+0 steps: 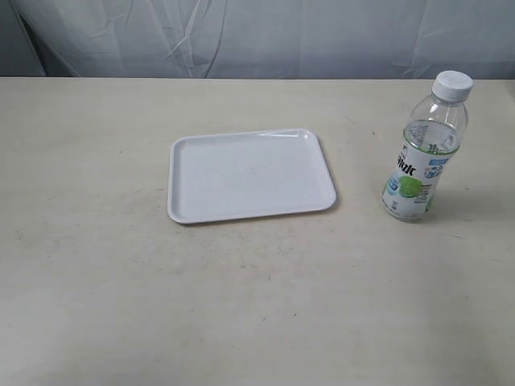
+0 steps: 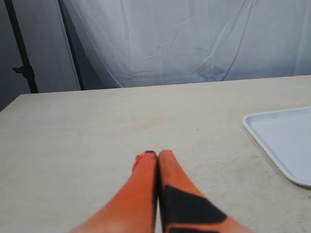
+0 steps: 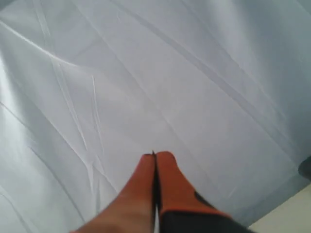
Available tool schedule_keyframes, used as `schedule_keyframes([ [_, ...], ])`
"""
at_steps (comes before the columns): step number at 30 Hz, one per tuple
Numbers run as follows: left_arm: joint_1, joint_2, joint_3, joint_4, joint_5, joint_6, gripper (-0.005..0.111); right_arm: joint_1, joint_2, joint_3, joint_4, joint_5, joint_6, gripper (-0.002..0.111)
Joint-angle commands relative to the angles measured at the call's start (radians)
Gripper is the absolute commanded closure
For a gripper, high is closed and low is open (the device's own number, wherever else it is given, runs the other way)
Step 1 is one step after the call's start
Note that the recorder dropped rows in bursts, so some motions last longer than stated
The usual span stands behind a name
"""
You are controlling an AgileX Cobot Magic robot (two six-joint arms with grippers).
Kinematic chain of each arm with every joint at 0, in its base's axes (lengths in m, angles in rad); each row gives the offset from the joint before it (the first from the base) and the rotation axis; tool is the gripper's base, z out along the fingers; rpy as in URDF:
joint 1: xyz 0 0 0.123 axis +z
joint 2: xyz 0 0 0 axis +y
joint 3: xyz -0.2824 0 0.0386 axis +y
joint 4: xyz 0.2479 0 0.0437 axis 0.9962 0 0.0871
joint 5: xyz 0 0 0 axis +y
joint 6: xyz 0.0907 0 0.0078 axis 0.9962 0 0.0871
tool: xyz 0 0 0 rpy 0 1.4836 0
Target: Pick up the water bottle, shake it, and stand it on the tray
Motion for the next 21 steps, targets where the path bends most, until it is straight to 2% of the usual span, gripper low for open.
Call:
schedule_keyframes([
  [1,-0.006,-0.004,0.004,0.000,-0.009,-0.004,0.106,-0.003,0.326,-0.271,-0.162,0.068,-0.078,0.109],
  [4,-0.006,-0.004,0.004,0.000,-0.009,-0.004,0.106,-0.003,0.495,-0.423,-0.245,0.141,-0.078,0.109],
  [7,-0.006,-0.004,0.004,0.000,-0.009,-0.004,0.106,-0.003,0.628,-0.503,-0.287,0.309,-0.079,0.105],
  [9,-0.006,-0.004,0.004,0.000,-0.009,-0.004,0.106,0.003,0.702,-0.503,-0.289,0.405,-0.105,0.088],
  [10,-0.006,-0.004,0.004,0.000,-0.009,-0.004,0.106,0.018,0.723,-0.485,-0.282,0.415,-0.132,0.074],
  [12,-0.006,-0.004,0.004,0.000,-0.009,-0.004,0.106,0.082,0.743,-0.436,-0.251,0.415,-0.153,0.035],
  [13,-0.006,-0.004,0.004,0.000,-0.009,-0.004,0.106,0.136,0.746,-0.411,-0.255,0.413,-0.174,0.023],
  [14,-0.006,-0.004,0.004,0.000,-0.009,-0.004,0.106,0.187,0.746,-0.390,-0.255,0.413,-0.198,0.018],
  [17,-0.006,-0.004,0.004,0.000,-0.009,-0.004,0.106,0.337,0.752,-0.336,-0.272,0.347,-0.239,0.018],
  [21,-0.006,-0.004,0.004,0.000,-0.009,-0.004,0.106,0.375,0.838,-0.314,-0.312,0.180,-0.239,0.018],
])
